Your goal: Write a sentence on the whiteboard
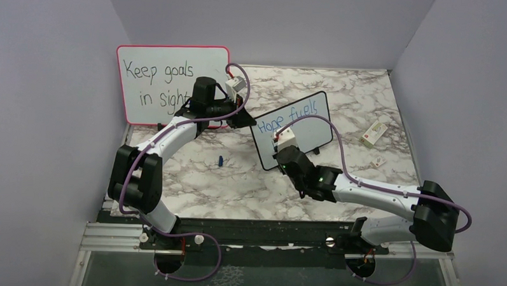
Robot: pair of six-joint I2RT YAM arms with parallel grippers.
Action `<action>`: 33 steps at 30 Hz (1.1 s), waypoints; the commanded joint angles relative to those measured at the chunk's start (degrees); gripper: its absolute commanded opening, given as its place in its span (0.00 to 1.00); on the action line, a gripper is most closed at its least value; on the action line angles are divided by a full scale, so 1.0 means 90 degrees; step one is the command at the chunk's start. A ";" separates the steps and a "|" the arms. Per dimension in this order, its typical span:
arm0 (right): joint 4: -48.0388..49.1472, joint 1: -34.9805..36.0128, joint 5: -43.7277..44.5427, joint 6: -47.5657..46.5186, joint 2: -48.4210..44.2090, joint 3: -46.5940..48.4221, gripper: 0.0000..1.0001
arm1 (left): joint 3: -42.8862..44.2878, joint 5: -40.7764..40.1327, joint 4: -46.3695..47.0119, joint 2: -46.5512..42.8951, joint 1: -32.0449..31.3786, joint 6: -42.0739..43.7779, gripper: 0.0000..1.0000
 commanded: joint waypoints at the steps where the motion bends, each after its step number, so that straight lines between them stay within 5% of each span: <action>1: 0.0165 -0.0129 0.0140 0.0200 -0.0083 -0.0090 0.01 | -0.0049 -0.0228 -0.0552 0.0051 -0.0137 0.0233 0.00; 33: -0.0437 -0.0134 -0.0433 0.0581 -0.0021 -0.0333 0.01 | -0.0039 -0.0258 -0.0588 0.0037 -0.0137 0.0260 0.00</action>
